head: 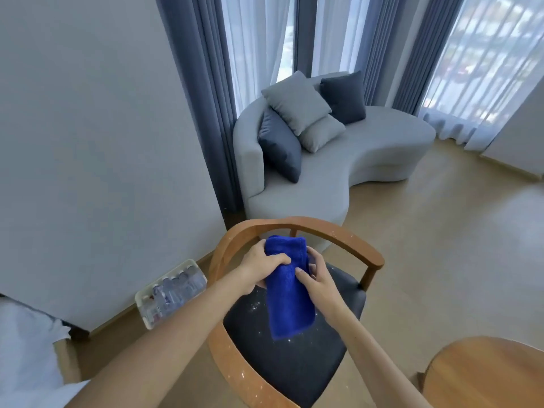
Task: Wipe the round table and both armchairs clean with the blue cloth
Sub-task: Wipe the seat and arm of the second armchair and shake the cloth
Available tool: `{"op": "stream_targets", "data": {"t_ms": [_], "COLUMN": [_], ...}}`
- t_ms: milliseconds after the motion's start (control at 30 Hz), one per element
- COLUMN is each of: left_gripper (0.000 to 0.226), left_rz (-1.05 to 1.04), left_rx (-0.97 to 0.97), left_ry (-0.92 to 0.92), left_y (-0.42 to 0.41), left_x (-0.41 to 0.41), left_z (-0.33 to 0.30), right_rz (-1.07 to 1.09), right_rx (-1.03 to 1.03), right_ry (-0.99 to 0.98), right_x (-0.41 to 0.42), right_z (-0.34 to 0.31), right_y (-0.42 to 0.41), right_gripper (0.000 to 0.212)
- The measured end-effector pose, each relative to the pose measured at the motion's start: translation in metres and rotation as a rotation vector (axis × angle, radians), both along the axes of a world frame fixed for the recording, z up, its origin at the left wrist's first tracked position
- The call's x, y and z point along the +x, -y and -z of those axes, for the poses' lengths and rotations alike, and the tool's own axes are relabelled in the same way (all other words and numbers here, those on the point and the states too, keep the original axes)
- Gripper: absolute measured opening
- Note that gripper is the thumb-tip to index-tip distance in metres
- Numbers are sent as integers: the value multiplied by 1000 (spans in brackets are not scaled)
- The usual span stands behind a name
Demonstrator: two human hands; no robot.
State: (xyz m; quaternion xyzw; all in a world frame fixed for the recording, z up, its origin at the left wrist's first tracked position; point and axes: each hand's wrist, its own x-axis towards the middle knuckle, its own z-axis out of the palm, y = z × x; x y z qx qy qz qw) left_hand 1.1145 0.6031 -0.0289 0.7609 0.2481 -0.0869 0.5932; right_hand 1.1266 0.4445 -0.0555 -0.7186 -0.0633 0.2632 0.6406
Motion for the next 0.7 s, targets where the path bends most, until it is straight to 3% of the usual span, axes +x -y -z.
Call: {"op": "stream_targets", "data": {"t_ms": [200,333,500,700], "left_gripper": [37,35,37,43], "left_rz": [151,269,405,536], "left_rx": [-30,-48,-107,-217], "left_ry": [-136,-206,-283,-402], "left_y": [-1,-11,-39,-83], "left_x": [55,90,127,147], "left_z": [34,57,89,130], "right_rz": [282,335,322,463], "right_rx": [-165,-198,-283,-296], "right_ry": [193,125,-6,-125], "right_x": [15,26,41,46], "right_z": [41,61,80,112], "right_y": [-6,-28,-69,-131], "right_gripper": [41,33,91,103]}}
